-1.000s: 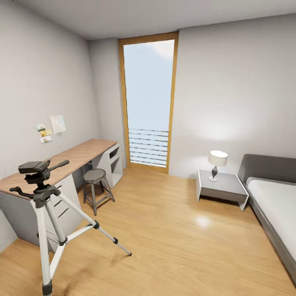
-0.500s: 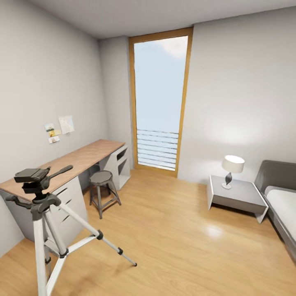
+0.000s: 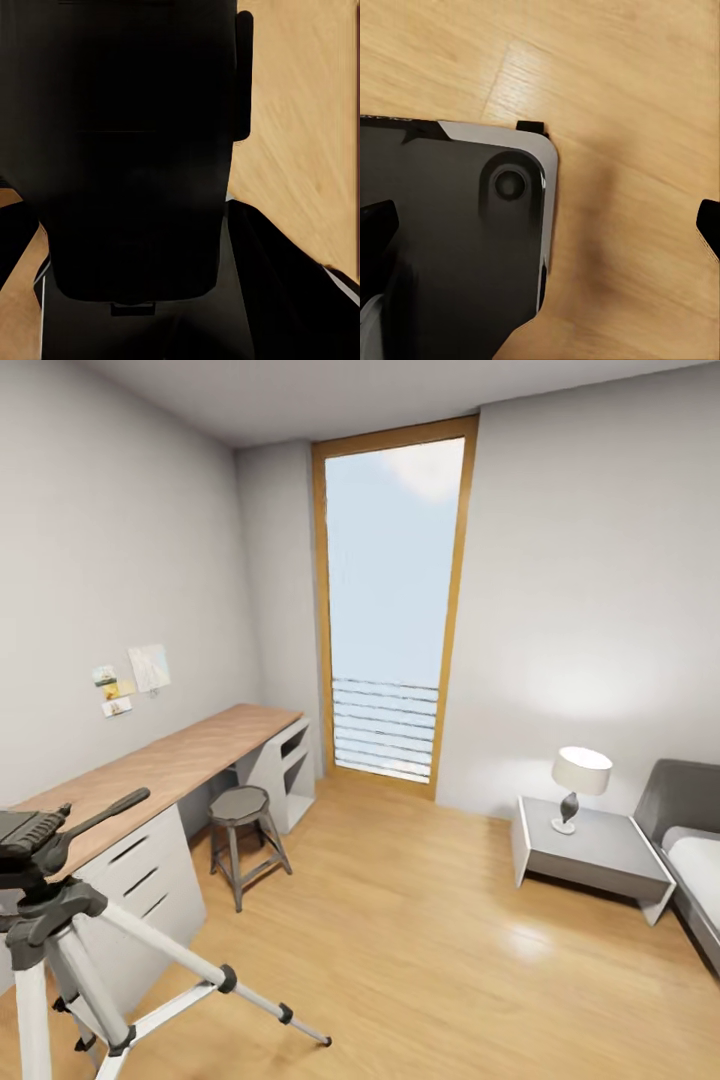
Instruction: Attach the digital camera to the camera tripod in the bedroom.
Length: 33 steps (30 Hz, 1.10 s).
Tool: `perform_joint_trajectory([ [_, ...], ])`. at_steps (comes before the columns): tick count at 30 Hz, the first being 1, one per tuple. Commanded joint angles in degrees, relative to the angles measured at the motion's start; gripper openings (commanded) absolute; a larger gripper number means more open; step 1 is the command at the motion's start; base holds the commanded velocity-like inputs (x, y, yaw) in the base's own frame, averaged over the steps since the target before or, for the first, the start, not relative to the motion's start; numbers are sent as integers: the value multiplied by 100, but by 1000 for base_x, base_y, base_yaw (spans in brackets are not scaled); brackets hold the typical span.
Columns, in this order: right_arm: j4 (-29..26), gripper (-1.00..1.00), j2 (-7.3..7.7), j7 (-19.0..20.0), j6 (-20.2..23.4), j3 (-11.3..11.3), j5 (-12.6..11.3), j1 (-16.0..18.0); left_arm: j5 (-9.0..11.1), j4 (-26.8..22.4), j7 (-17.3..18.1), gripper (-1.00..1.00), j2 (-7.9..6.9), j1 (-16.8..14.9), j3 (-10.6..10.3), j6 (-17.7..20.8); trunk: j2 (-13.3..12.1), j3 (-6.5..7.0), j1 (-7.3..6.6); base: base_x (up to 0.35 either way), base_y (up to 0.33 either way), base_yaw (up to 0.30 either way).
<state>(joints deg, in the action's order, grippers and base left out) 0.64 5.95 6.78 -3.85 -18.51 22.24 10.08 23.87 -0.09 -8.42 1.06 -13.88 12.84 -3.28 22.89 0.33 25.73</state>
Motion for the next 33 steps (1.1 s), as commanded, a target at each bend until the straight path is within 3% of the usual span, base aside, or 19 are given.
perform_joint_trajectory([
  [1, 7, 100, 3, 18, -19, -50, 44, 0, -22, 0, -19, -100, 3, -1, 34, -13, 3, -2, 5, 318, 0, 0],
  [14, 7, 100, -26, 32, -11, -58, 44, 2, -22, 0, -19, -100, 9, -1, 27, -22, 3, -2, 5, 311, -110, 19],
  [33, 7, 100, -15, 17, -10, -56, 44, 1, -22, 0, -19, -100, 17, -1, 28, -41, 3, -2, 5, 287, -223, 261],
])
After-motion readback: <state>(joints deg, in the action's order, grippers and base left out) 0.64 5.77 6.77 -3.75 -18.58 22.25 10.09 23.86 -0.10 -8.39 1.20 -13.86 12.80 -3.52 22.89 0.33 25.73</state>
